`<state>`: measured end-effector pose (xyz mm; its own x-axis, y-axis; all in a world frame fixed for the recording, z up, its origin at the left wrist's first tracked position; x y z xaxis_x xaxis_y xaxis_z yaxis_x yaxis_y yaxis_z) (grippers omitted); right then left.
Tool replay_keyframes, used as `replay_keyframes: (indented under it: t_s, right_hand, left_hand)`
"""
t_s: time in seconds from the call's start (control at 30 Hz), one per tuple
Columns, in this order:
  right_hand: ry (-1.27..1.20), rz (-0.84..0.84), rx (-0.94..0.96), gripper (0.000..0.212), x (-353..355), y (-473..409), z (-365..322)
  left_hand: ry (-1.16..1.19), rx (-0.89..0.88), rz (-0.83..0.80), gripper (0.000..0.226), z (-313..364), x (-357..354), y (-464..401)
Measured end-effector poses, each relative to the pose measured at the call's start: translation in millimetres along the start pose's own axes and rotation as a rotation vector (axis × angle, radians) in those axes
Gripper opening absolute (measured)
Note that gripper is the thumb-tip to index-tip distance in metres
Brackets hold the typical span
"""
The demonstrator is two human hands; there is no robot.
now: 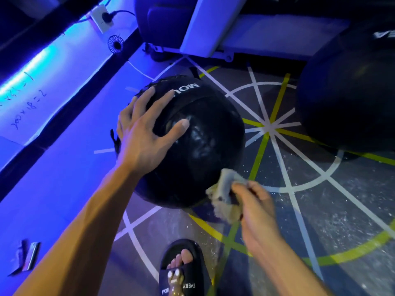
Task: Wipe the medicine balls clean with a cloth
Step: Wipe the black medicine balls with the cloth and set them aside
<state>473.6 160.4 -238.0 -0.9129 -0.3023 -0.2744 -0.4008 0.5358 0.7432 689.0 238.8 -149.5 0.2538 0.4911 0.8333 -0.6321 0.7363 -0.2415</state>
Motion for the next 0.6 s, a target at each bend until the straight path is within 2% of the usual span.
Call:
replay_keyframes:
  t_s: [0.13,0.3,0.4,0.5,0.6]
  right_hand:
    - [-0.009,0.111,0.266,0.009,24,-17,-43]
    - [0.086,0.178,0.371,0.033,18,-36,-52]
    - [0.298,0.177,0.518,0.01,-4,-23,-48]
    - [0.567,0.037,0.826,0.042,-33,5,-27]
    - [0.904,-0.164,1.278,0.052,-46,10,-1]
  left_hand:
    - [0.071,0.014,0.002,0.064,-19,12,9]
    - [0.097,-0.03,-0.014,0.066,-35,22,16]
    - [0.092,-0.09,-0.03,0.069,-39,25,22]
    - [0.097,-0.13,-0.039,0.069,-40,24,26]
    - [0.1,-0.152,-0.021,0.069,-41,25,32]
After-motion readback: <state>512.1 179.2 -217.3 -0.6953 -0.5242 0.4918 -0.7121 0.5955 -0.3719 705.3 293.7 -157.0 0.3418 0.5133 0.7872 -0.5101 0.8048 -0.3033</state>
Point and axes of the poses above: each hand's wrist, its own y-axis away from the middle knuckle, its own x-axis out of the back of the hand, z = x × y, the point moved 1 cm from there along -y, towards the middle knuckle, and after that the axes turned 9 degrees about -x, right-handed, at the moved point
